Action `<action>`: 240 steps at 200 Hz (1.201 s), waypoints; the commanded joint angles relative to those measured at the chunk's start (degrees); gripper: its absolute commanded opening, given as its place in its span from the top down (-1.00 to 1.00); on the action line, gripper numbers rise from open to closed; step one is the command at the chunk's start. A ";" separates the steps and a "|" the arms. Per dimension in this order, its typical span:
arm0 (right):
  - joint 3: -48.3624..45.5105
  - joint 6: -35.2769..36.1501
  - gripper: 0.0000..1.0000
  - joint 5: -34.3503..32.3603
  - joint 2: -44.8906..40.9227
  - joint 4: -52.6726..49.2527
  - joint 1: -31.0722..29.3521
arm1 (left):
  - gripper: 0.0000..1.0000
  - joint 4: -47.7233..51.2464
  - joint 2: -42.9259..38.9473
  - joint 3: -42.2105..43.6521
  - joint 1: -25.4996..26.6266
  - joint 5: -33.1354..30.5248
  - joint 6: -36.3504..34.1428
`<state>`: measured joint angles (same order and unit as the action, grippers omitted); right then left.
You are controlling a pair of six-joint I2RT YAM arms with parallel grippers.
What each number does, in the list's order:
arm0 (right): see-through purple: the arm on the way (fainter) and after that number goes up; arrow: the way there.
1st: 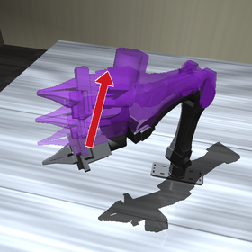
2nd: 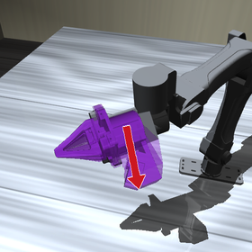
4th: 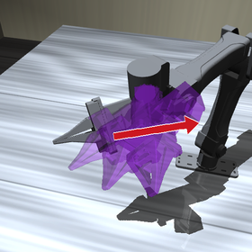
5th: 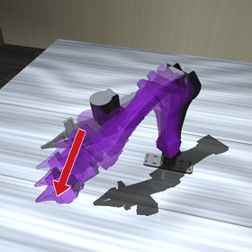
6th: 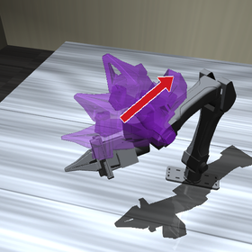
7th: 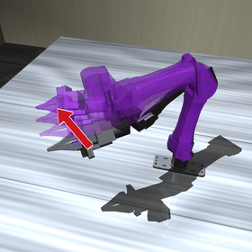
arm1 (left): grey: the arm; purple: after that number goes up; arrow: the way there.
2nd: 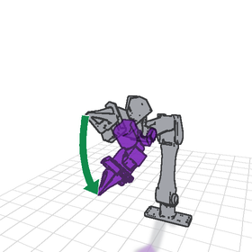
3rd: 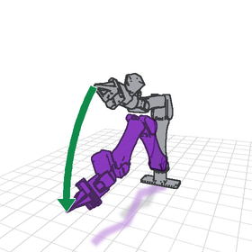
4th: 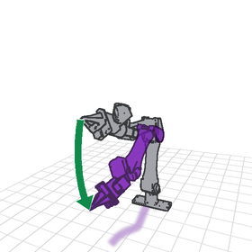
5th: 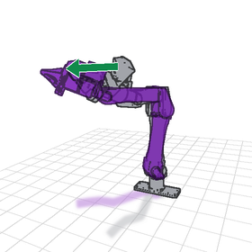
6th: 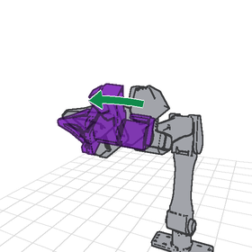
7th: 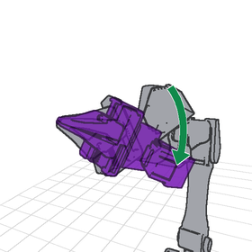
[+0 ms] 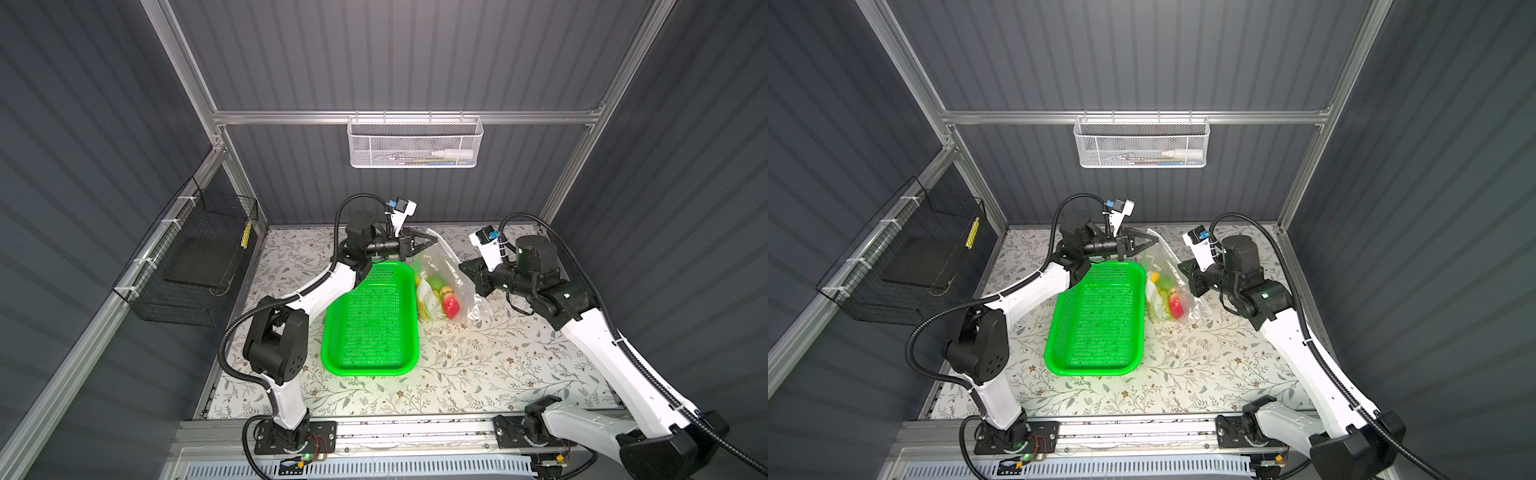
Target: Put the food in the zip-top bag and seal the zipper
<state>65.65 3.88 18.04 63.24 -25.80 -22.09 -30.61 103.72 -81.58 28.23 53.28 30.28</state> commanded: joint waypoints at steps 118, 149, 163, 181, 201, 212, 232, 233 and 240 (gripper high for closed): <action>-8.17 -5.11 0.77 -3.93 -11.05 -12.96 0.55 | 1.00 -1.63 1.92 -3.85 -4.06 -11.20 1.27; -9.81 -6.05 0.76 -4.67 -12.39 -14.12 0.55 | 1.00 -3.62 2.60 -3.41 -4.06 -10.72 2.93; -10.27 -6.25 0.76 -4.94 -12.94 -14.60 0.60 | 1.00 -3.88 2.71 -3.41 -4.06 -10.65 3.20; -10.45 -6.34 0.75 -5.34 -13.35 -14.89 0.55 | 1.00 -4.40 2.85 -3.34 -4.06 -10.52 3.53; -10.12 -6.36 0.75 -5.10 -13.12 -14.21 0.56 | 1.00 -5.49 2.96 -3.15 -3.93 -9.91 4.46; -9.69 -6.52 0.75 -4.74 -12.69 -13.62 0.55 | 1.00 -5.60 2.89 -3.07 -3.73 -9.68 4.58; -8.67 -6.64 0.69 -3.83 -11.72 -12.89 0.55 | 1.00 -5.19 2.58 -2.88 -3.37 -9.05 4.28; -8.55 -6.67 0.68 -3.82 -11.69 -12.83 0.55 | 1.00 -5.17 2.60 -2.93 -3.32 -9.02 4.27; -7.99 -6.86 0.54 -4.01 -11.44 -12.37 0.55 | 1.00 -5.16 2.53 -2.82 -3.06 -8.61 4.24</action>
<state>56.51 -2.20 13.72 51.18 -34.02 -21.74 -32.18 106.37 -83.74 26.15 46.94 33.80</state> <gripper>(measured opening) 0.155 0.042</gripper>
